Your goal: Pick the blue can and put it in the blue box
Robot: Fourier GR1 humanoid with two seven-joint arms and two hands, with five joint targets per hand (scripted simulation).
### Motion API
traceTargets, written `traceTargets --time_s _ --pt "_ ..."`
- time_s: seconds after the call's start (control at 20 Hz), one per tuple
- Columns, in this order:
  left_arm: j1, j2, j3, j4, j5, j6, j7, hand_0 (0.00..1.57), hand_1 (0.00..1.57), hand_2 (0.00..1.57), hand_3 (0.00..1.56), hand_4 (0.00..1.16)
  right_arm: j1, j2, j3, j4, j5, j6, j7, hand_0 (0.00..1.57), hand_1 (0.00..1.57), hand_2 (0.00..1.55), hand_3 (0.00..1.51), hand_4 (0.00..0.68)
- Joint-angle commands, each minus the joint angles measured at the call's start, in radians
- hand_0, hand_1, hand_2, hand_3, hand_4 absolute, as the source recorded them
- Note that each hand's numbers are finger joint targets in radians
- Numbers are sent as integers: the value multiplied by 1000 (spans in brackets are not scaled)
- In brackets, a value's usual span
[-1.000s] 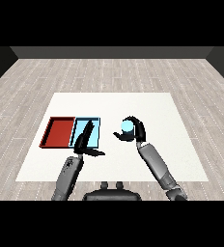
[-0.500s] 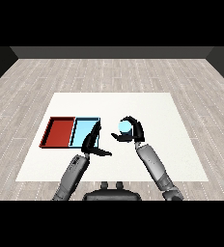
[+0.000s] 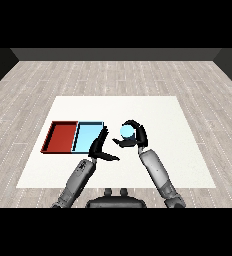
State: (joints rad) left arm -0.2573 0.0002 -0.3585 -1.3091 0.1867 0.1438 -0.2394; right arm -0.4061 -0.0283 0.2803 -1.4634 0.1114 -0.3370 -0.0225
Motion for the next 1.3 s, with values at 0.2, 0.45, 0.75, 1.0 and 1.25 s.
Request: traceTargets --time_s 0.2,0.45,0.75,1.0,1.25 --pt "-68 0 -74 139 90 56 -73 0 0 0 0 0 -11 23 5 -92 28 21 79 1486 1486 1466 1399 610" --pt "-80 0 -60 59 97 72 27 0 0 0 0 0 -3 28 68 4 7 -11 -6 1475 1475 1457 1391 606" --pt "-152 0 -57 211 154 48 -76 0 0 0 0 0 -26 28 93 -18 8 -16 20 1490 1490 1466 1401 609" --pt "-82 0 -86 165 126 60 -91 0 0 0 0 0 -88 28 117 45 -30 -64 5 1463 1463 1454 1400 605" --pt "-130 0 -102 185 152 73 -98 0 0 0 0 0 -20 28 99 39 -129 -33 -77 1455 1455 1459 1390 613"
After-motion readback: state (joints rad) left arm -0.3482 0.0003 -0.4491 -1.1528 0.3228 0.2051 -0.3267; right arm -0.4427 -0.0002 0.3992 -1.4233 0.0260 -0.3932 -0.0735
